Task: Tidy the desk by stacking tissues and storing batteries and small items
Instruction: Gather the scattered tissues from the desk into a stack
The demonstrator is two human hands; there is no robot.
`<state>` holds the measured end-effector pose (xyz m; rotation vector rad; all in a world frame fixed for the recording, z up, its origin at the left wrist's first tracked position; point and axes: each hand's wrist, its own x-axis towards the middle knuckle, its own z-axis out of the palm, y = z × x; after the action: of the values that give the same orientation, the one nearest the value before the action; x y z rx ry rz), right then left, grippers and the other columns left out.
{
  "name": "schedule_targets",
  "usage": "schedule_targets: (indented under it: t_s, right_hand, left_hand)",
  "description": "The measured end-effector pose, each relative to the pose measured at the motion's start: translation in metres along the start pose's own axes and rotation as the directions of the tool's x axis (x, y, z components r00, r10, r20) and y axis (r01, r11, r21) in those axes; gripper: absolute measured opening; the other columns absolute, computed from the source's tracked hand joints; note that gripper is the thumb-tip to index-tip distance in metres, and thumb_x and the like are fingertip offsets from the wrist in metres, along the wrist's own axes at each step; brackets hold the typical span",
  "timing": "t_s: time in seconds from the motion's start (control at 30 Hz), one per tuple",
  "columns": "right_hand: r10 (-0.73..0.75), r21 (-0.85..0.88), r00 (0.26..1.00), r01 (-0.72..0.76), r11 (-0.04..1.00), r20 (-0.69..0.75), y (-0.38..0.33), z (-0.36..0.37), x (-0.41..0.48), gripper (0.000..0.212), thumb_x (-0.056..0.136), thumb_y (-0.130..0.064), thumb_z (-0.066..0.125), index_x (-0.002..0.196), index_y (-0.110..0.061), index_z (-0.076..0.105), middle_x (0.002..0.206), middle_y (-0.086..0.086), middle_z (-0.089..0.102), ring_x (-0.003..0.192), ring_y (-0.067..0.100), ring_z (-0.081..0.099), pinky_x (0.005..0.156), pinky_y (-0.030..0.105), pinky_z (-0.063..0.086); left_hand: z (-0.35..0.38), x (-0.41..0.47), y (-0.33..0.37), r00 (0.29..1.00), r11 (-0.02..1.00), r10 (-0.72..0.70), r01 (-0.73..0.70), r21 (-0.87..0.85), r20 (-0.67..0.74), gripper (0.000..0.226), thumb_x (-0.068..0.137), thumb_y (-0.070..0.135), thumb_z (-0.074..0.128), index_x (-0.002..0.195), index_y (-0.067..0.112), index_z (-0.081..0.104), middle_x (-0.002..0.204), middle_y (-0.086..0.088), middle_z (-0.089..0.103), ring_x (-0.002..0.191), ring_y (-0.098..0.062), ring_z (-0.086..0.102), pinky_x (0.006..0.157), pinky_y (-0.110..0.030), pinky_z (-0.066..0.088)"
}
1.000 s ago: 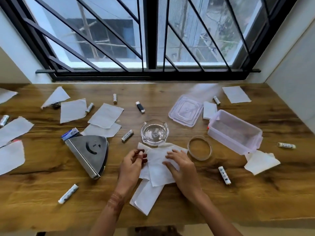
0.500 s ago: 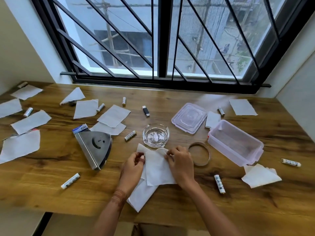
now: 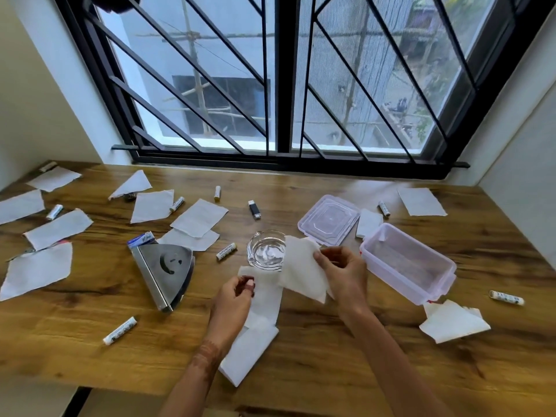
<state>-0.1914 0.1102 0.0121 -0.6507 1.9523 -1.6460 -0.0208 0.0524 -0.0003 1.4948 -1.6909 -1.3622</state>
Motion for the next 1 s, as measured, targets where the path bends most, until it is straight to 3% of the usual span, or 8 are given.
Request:
schedule_targets:
  t_s: [0.1, 0.23, 0.37, 0.5, 0.63, 0.8, 0.9, 1.0]
  right_hand:
    - [-0.209, -0.025, 0.977, 0.208, 0.978, -0.037, -0.009, 0.003, -0.009, 0.011, 0.079, -0.014, 0.07, 0.085, -0.02, 0.063, 0.085, -0.004, 0.067, 0.083, 0.012, 0.064, 0.072, 0.022, 0.053]
    - [-0.639, -0.291, 0.766, 0.628, 0.722, 0.065, -0.002, 0.015, -0.027, 0.015, 0.072, -0.012, 0.076, 0.084, -0.016, 0.067, 0.103, -0.001, 0.066, 0.098, 0.01, 0.058, 0.08, 0.025, 0.05]
    - [-0.685, -0.28, 0.661, 0.75, 0.599, 0.307, 0.017, 0.021, -0.04, 0.015, 0.076, -0.035, 0.062, 0.082, -0.022, 0.065, 0.121, -0.001, 0.061, 0.118, 0.011, 0.047, 0.092, 0.032, 0.043]
    - [-0.607, -0.244, 0.689, 0.716, 0.654, 0.396, 0.023, 0.016, -0.048, 0.046, 0.08, -0.066, 0.047, 0.09, -0.026, 0.066, 0.113, -0.01, 0.065, 0.106, -0.003, 0.051, 0.086, 0.017, 0.044]
    - [-0.535, -0.186, 0.779, 0.608, 0.771, 0.328, 0.021, 0.01, -0.049, 0.028, 0.075, -0.06, 0.059, 0.089, -0.036, 0.058, 0.103, -0.016, 0.066, 0.097, -0.003, 0.059, 0.079, 0.01, 0.047]
    - [-0.475, -0.255, 0.861, 0.507, 0.823, 0.179, 0.03, -0.001, -0.036, 0.01, 0.081, -0.018, 0.07, 0.085, -0.022, 0.062, 0.08, -0.014, 0.065, 0.079, -0.001, 0.063, 0.071, 0.004, 0.043]
    - [-0.339, -0.385, 0.898, 0.428, 0.818, 0.279, 0.042, 0.001, -0.029, 0.005, 0.083, -0.02, 0.068, 0.088, -0.018, 0.066, 0.081, -0.008, 0.064, 0.078, 0.001, 0.059, 0.071, 0.014, 0.046]
    - [-0.234, -0.467, 0.909, 0.382, 0.797, 0.345, 0.048, 0.015, -0.028, 0.016, 0.084, -0.028, 0.066, 0.094, -0.017, 0.067, 0.086, -0.006, 0.058, 0.083, 0.008, 0.057, 0.075, 0.027, 0.051]
  left_hand:
    - [0.003, -0.001, 0.019, 0.982, 0.936, -0.124, 0.162, -0.311, 0.14, 0.029, 0.097, 0.024, 0.043, 0.103, 0.004, 0.064, 0.096, -0.013, 0.071, 0.086, -0.02, 0.067, 0.078, -0.028, 0.054]
    - [0.005, 0.001, 0.037, 0.857, 0.584, -0.219, 0.499, -0.641, 0.467, 0.056, 0.087, 0.051, 0.048, 0.106, 0.001, 0.063, 0.101, -0.018, 0.07, 0.091, -0.029, 0.067, 0.08, -0.037, 0.056]
    - [0.002, 0.007, 0.041, 0.817, 0.396, -0.216, 0.574, -0.717, 0.534, 0.051, 0.085, 0.046, 0.054, 0.111, 0.003, 0.062, 0.1, -0.02, 0.07, 0.085, -0.031, 0.068, 0.079, -0.04, 0.056]
    - [0.001, 0.009, 0.036, 0.817, 0.476, -0.343, 0.576, -0.664, 0.464, 0.026, 0.092, 0.023, 0.05, 0.103, 0.0, 0.057, 0.077, -0.018, 0.07, 0.074, -0.03, 0.064, 0.047, -0.033, 0.057]
    - [-0.006, 0.007, 0.033, 0.827, 0.532, -0.387, 0.561, -0.634, 0.408, 0.023, 0.093, 0.021, 0.049, 0.105, 0.003, 0.057, 0.081, -0.016, 0.069, 0.073, -0.028, 0.062, 0.039, -0.028, 0.053]
    - [-0.024, 0.004, 0.034, 0.893, 0.581, -0.369, 0.438, -0.686, 0.258, 0.014, 0.094, 0.017, 0.048, 0.088, 0.01, 0.058, 0.075, -0.008, 0.067, 0.067, -0.023, 0.063, 0.056, -0.031, 0.055]
    - [-0.039, 0.007, 0.031, 0.898, 0.538, -0.395, 0.397, -0.744, 0.193, 0.026, 0.092, 0.02, 0.053, 0.117, 0.013, 0.055, 0.105, -0.009, 0.064, 0.081, -0.024, 0.06, 0.076, -0.042, 0.05]
    - [-0.051, 0.005, 0.03, 0.892, 0.546, -0.437, 0.363, -0.755, 0.112, 0.034, 0.093, 0.021, 0.052, 0.125, 0.012, 0.048, 0.1, -0.009, 0.058, 0.08, -0.025, 0.056, 0.064, -0.039, 0.055]
